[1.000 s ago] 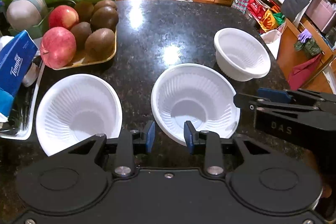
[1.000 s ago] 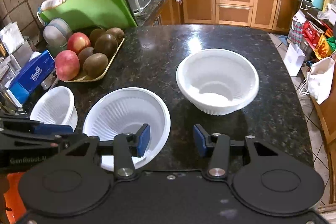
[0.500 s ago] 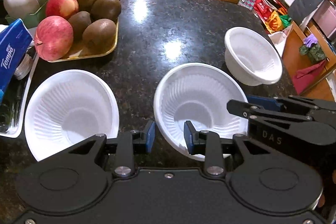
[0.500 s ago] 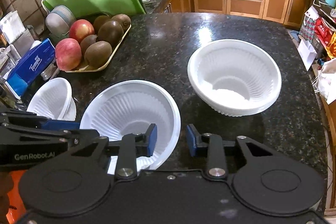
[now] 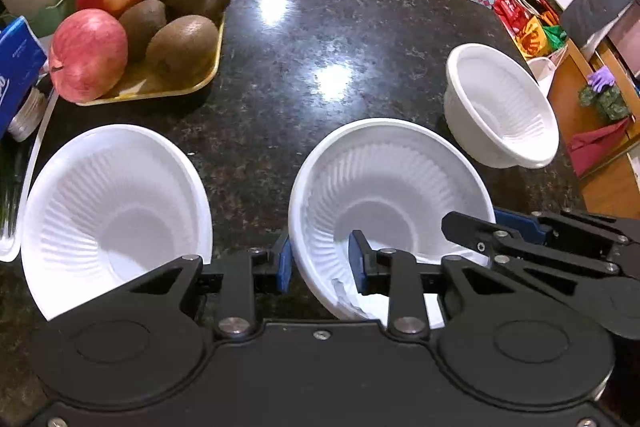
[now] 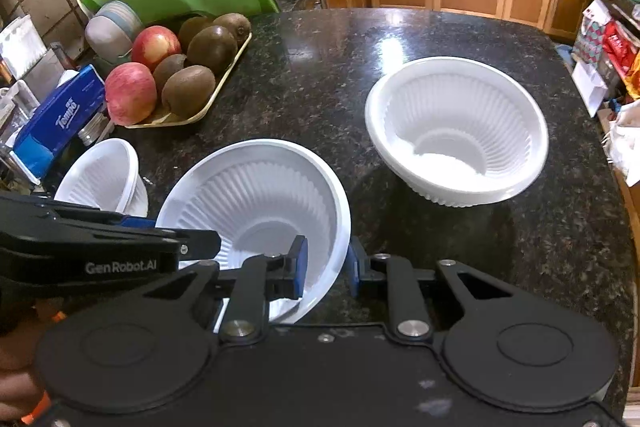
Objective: Organize plates and bowls
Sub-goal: 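Close the left tool on the rim of a white bowl, then lift the white bowl and carry it to the bowl beside the fruit tray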
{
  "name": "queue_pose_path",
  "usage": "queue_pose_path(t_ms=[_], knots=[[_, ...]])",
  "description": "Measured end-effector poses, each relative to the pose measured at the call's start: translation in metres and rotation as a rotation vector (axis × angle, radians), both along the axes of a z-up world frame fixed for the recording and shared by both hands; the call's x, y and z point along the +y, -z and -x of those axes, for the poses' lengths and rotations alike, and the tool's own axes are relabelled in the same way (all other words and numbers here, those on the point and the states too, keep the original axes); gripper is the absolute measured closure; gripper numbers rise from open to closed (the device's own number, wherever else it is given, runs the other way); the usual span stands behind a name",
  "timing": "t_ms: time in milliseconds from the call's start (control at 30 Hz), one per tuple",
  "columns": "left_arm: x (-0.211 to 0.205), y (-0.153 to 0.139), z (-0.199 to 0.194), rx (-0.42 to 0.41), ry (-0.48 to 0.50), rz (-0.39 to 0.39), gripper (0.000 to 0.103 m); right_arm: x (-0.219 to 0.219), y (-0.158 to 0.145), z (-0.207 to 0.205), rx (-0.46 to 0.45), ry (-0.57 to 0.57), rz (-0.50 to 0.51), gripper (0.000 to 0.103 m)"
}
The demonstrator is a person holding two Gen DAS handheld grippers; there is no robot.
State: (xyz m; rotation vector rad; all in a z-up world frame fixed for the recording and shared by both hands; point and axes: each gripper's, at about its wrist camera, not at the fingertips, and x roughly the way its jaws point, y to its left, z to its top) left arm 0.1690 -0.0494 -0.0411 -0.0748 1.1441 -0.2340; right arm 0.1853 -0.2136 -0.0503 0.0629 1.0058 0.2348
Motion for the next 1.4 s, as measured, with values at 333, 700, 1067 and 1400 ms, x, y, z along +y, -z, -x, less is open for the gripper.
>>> queue_pose_path(t_ms=[333, 700, 1067, 1400], knots=[[-0.011, -0.013, 0.034, -0.022, 0.093, -0.016, 0.066, -0.009, -0.009, 0.042, 0.003, 0.06, 0.005, 0.08], [-0.028, -0.016, 0.096, -0.023, 0.25, -0.015, 0.066, -0.027, -0.01, 0.13, 0.048, 0.172, 0.016, 0.08], [-0.047, -0.007, 0.127, -0.003, 0.345, -0.021, 0.066, -0.038, -0.007, 0.185, 0.059, 0.279, 0.03, 0.079], [-0.047, -0.01, 0.136, -0.028, 0.35, 0.002, 0.066, -0.037, -0.008, 0.2, 0.037, 0.343, 0.043, 0.077]])
